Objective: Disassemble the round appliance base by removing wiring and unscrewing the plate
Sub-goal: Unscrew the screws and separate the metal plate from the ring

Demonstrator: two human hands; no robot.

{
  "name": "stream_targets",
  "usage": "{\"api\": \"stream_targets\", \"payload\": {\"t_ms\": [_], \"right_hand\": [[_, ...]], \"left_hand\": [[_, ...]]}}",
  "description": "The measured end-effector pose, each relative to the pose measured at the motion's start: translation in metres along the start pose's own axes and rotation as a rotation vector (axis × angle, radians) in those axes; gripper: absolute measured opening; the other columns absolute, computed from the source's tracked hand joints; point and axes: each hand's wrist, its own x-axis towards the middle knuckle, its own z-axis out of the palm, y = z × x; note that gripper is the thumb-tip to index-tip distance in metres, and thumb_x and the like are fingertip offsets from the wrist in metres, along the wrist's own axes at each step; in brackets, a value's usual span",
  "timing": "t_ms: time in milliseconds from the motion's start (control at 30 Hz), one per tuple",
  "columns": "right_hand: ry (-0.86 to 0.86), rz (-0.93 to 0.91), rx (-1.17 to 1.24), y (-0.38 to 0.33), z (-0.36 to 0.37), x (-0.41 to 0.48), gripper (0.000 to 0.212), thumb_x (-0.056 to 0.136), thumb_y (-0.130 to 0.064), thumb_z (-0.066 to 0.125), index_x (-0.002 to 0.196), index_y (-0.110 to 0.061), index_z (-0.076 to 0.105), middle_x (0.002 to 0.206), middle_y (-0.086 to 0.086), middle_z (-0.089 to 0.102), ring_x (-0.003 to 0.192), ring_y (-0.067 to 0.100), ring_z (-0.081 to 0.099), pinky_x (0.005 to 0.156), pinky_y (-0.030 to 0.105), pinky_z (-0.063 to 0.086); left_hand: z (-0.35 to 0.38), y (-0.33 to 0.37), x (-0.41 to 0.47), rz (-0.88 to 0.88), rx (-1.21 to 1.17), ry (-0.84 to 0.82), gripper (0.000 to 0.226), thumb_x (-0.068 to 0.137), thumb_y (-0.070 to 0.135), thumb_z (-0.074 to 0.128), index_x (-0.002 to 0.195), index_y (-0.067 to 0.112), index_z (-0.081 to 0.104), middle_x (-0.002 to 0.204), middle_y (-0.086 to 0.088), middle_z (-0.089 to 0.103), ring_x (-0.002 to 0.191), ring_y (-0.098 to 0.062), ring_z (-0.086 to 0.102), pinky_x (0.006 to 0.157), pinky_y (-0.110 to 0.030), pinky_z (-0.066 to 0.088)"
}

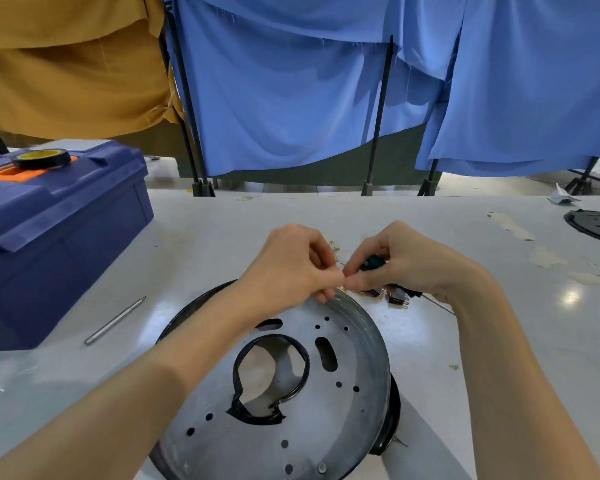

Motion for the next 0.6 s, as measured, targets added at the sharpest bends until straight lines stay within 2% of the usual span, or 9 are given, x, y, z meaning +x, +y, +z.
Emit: {"api": "stream_targets", "payload": {"t_ms": [67, 133, 200, 267, 333, 433, 533, 600], "right_hand": [[0.024, -0.036, 0.023, -0.004, 0.002, 0.0, 0.007, 0.075, -0.025, 0.08, 0.07, -0.021, 0.076, 0.061, 0.007, 0.064, 0.054, 0.018, 0.049, 0.053, 0.03, 0.043], [0.045, -0.031, 0.023, -0.005, -0.001, -0.001, 0.008, 0.077, -0.021, 0.079, 0.072, -0.016, 0.076, 0.063, 0.013, 0.064, 0.051, 0.015, 0.048, 0.051, 0.026, 0.042], [0.103, 0.034, 0.006, 0.0, -0.007, -0.004, 0.011, 0.077, -0.019, 0.079, 0.07, -0.012, 0.075, 0.057, 0.008, 0.063, 0.043, 0.008, 0.047, 0.044, 0.017, 0.039], [0.144, 0.174, -0.118, 0.011, -0.015, -0.007, 0.016, 0.076, -0.019, 0.081, 0.063, -0.013, 0.073, 0.046, -0.003, 0.057, 0.035, 0.004, 0.039, 0.036, 0.014, 0.032], [0.07, 0.373, -0.263, 0.025, -0.016, -0.009, 0.021, 0.075, -0.02, 0.082, 0.059, -0.012, 0.07, 0.047, -0.003, 0.054, 0.036, 0.01, 0.037, 0.037, 0.017, 0.029], [-0.083, 0.588, -0.343, 0.039, -0.004, -0.005, 0.022, 0.072, -0.014, 0.083, 0.064, -0.006, 0.065, 0.052, 0.002, 0.057, 0.046, 0.015, 0.045, 0.042, 0.02, 0.033], [-0.113, 0.658, -0.45, 0.047, 0.008, 0.003, 0.026, 0.07, -0.013, 0.083, 0.067, -0.006, 0.058, 0.062, 0.006, 0.06, 0.054, 0.02, 0.05, 0.043, 0.019, 0.034], [-0.1, 0.68, -0.463, 0.049, 0.011, 0.006, 0.034, 0.07, -0.013, 0.084, 0.063, -0.007, 0.051, 0.059, 0.006, 0.059, 0.052, 0.02, 0.049, 0.044, 0.019, 0.033]], "left_hand": [[-0.002, 0.002, 0.002, -0.002, -0.111, 0.034, 0.011, 0.07, 0.006, 0.074, 0.076, 0.004, 0.065, 0.059, -0.012, 0.071, 0.055, -0.023, 0.071, 0.058, -0.034, 0.061], [0.0, 0.002, 0.003, 0.027, -0.146, 0.062, 0.009, 0.073, 0.008, 0.074, 0.078, 0.004, 0.067, 0.06, -0.011, 0.071, 0.056, -0.021, 0.071, 0.058, -0.031, 0.06], [0.003, -0.003, 0.004, 0.068, -0.047, 0.103, 0.012, 0.077, 0.015, 0.077, 0.085, 0.008, 0.07, 0.065, -0.004, 0.071, 0.059, -0.016, 0.071, 0.063, -0.028, 0.06], [0.006, -0.012, 0.003, 0.105, 0.168, 0.102, 0.025, 0.074, 0.024, 0.081, 0.096, 0.018, 0.07, 0.077, 0.004, 0.069, 0.069, -0.012, 0.068, 0.074, -0.029, 0.058], [0.01, -0.022, 0.002, 0.124, 0.305, 0.019, 0.035, 0.073, 0.02, 0.081, 0.106, 0.023, 0.069, 0.095, 0.004, 0.065, 0.089, -0.013, 0.063, 0.086, -0.038, 0.053], [0.016, -0.036, 0.0, 0.131, 0.426, -0.14, 0.044, 0.081, 0.016, 0.073, 0.122, 0.027, 0.063, 0.12, 0.006, 0.055, 0.114, -0.014, 0.051, 0.1, -0.037, 0.041], [0.02, -0.044, 0.002, 0.134, 0.518, -0.25, 0.048, 0.089, 0.02, 0.065, 0.134, 0.03, 0.052, 0.127, 0.005, 0.052, 0.122, -0.016, 0.043, 0.104, -0.035, 0.034], [0.02, -0.044, 0.006, 0.131, 0.584, -0.278, 0.045, 0.091, 0.025, 0.062, 0.135, 0.03, 0.05, 0.125, 0.003, 0.053, 0.12, -0.018, 0.042, 0.101, -0.034, 0.032]]}}
